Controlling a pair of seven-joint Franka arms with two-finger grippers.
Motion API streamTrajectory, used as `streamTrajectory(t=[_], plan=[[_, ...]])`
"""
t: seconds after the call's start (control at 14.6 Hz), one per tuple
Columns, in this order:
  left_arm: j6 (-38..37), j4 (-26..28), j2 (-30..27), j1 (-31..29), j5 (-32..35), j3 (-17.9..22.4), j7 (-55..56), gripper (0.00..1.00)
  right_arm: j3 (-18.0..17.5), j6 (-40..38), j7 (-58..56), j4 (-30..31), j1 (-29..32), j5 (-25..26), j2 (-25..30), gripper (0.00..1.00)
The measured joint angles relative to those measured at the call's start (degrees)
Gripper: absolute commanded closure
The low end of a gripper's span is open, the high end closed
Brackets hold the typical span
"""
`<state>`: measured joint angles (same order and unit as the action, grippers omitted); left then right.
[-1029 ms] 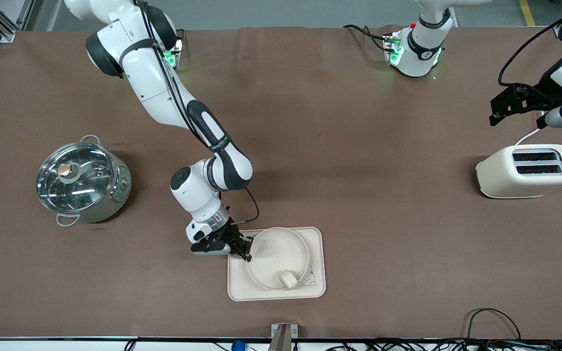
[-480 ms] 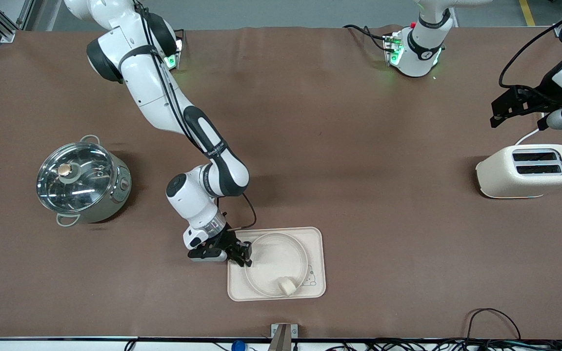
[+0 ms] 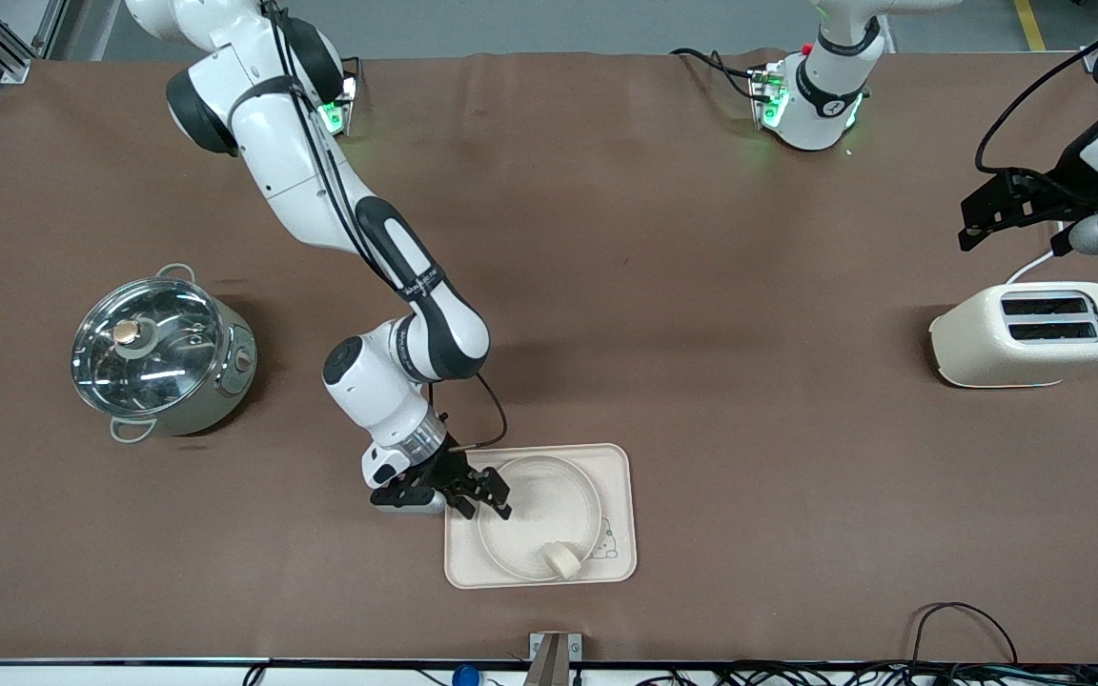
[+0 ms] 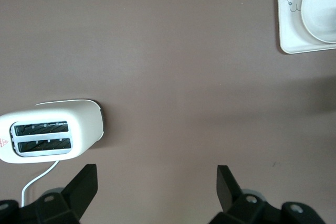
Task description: Place bun in plate and plate on tray
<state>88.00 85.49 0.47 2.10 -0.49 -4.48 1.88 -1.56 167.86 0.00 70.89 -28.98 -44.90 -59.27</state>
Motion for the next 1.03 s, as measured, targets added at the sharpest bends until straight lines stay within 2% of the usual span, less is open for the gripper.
streamTrajectory(t=[0.48, 0.69, 0.82, 1.03], plan=[[0.4, -0.1, 0.4, 0.0, 0.0, 0.0, 0.0, 0.0, -0.1, -1.7, 10.4, 16.8, -3.5, 0.0, 15.3, 0.0], [0.5, -0.2, 0.4, 0.0, 0.0, 0.0, 0.0, 0.0, 0.0, -3.8, 15.9, 18.4, -3.0, 0.1, 20.7, 0.0], [0.5, -0.2, 0.4, 0.0, 0.0, 0.0, 0.0, 0.0, 0.4, -8.2, 14.5, 18.1, -2.2, 3.4, 23.3, 0.0], [0.5, -0.2, 0.4, 0.0, 0.0, 0.0, 0.0, 0.0, 0.6, -21.7, 12.1, 18.1, 1.3, 12.6, 27.1, 0.0]])
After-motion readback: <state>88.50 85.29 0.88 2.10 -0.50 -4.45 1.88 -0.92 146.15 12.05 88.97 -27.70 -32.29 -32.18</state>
